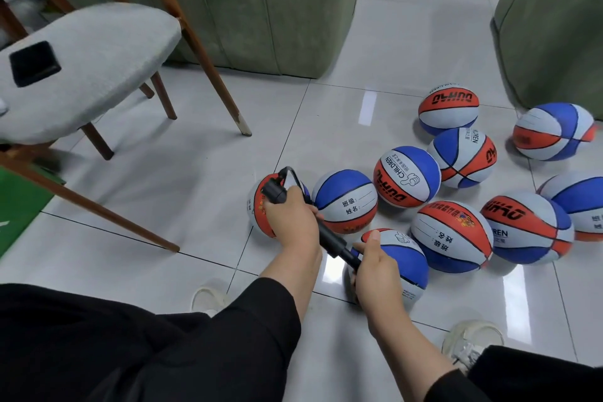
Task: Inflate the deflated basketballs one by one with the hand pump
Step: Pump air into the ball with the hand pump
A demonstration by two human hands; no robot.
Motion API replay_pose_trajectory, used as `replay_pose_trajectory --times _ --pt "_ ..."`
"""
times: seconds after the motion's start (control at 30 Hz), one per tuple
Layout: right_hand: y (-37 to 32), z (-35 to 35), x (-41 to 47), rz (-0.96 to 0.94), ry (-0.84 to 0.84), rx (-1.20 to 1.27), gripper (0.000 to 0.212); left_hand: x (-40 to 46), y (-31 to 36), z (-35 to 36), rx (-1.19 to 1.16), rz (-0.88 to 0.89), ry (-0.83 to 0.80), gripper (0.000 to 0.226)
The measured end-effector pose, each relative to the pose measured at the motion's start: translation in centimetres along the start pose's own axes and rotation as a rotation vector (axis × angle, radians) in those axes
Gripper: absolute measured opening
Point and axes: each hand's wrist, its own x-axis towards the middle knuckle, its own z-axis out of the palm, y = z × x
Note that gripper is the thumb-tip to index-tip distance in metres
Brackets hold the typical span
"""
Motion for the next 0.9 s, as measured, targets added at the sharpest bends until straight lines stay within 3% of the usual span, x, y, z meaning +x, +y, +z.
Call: replay_pose_trajectory --times 0.2,0.33,0.6,0.77,0.9 --pt "-1.3 0.5 -0.5 -0.022 -0.009 0.019 0.063 -1.0 -0.7 0.5 0.017 -0.02 -0.034 0.025" --pt "-1.1 0.4 -0.2 -0.018 -0.024 0.051 0.071 -0.9 -0.4 0.3 -0.026 -0.053 -0.038 0.016" --pt "1.1 -2.6 0.4 0.039 -0.048 -0.004 0.047 2.0 2.0 -0.2 -0.04 -0.019 0.049 0.005" --pt "0.7 -2.1 0.5 0.108 -0.012 0.05 0.058 1.6 1.8 -0.2 -0.041 0.006 0.033 0.003" --pt "-0.4 -0.5 0.3 0.019 0.0 0.049 0.061 0.9 0.9 0.0 -0.039 -0.006 0.022 0.013"
